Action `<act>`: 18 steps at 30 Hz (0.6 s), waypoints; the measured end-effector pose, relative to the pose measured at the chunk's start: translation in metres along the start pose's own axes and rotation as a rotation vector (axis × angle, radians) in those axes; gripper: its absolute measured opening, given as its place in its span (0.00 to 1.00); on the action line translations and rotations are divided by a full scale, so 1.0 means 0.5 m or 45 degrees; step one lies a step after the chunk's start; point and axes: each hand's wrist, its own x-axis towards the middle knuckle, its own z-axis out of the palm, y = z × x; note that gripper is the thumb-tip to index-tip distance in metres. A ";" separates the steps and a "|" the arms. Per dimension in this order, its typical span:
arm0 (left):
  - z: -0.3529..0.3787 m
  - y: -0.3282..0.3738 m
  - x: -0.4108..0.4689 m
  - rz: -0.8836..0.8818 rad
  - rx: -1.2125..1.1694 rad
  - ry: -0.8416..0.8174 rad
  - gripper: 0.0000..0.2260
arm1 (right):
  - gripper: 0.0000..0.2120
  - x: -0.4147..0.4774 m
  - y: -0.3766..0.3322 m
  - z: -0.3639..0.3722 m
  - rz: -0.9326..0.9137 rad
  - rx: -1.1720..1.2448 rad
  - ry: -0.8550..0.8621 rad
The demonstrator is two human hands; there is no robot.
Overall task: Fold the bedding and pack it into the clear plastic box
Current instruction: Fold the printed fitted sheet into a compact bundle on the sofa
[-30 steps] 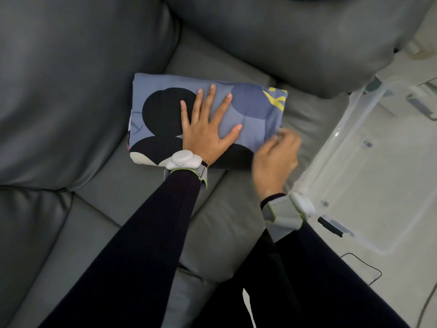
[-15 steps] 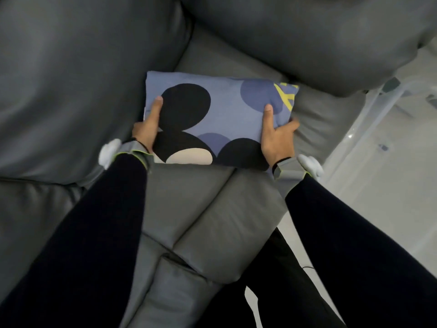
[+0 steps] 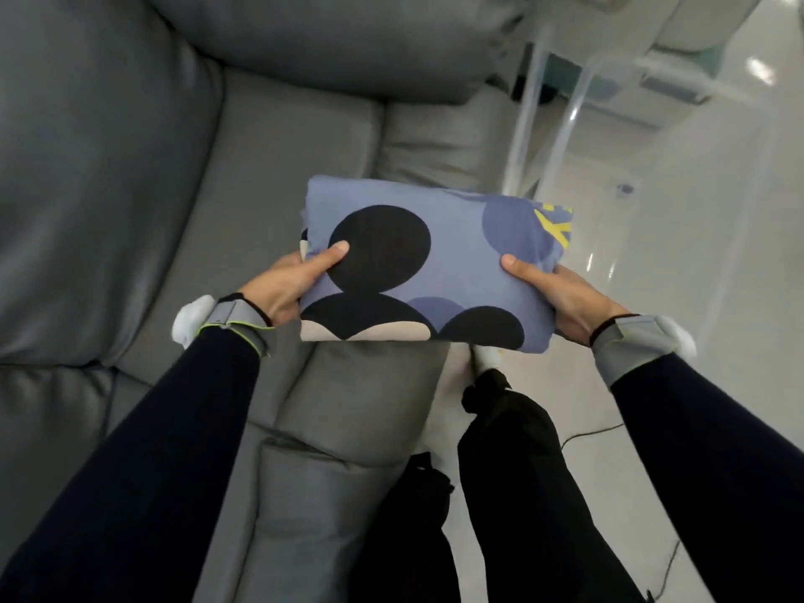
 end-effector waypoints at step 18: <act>0.775 0.000 0.301 -0.110 0.532 0.212 0.16 | 0.13 0.080 0.176 -0.659 0.123 0.216 0.646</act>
